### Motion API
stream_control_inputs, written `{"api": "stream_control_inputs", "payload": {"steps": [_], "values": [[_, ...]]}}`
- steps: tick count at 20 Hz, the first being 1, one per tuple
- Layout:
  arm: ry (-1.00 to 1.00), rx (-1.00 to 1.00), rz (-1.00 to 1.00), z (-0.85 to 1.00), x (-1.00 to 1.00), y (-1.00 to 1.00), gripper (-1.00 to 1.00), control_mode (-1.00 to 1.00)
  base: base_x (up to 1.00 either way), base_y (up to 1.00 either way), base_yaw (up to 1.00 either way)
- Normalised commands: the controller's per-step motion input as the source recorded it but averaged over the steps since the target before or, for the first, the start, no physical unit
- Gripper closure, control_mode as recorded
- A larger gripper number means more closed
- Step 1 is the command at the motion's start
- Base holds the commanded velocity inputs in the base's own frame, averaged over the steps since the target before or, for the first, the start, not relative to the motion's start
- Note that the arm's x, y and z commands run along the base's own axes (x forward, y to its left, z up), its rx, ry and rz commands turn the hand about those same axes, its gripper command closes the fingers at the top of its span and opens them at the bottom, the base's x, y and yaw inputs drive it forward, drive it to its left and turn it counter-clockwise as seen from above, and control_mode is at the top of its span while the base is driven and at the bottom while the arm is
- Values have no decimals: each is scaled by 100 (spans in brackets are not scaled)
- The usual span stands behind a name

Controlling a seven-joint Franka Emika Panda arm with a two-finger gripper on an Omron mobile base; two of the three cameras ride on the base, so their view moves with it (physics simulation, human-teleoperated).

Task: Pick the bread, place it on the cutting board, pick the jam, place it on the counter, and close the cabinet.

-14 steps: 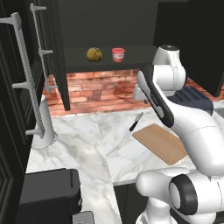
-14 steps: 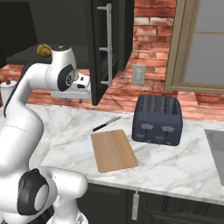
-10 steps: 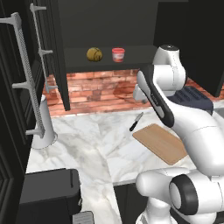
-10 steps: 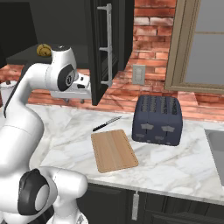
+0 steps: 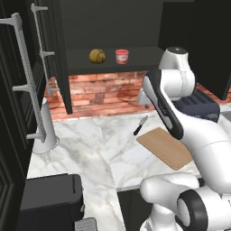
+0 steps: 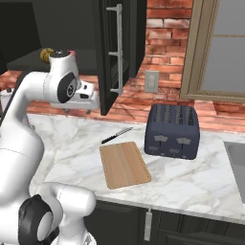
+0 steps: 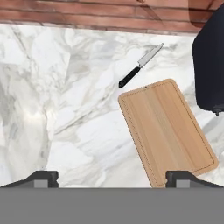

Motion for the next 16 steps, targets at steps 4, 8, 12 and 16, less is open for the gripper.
{"api": "stream_control_inputs", "payload": {"steps": [4, 8, 12, 16], "values": [[-20, 0, 0, 4, -23, 13, -100, -100, 0, 0, 0], [-21, 0, 0, 12, -21, 6, -100, -100, 0, 0, 0], [-23, 0, 1, 11, -11, 0, -100, -100, 0, 0, 0], [-21, 1, 1, 10, -8, 0, -100, -100, 0, 0, 0]]}}
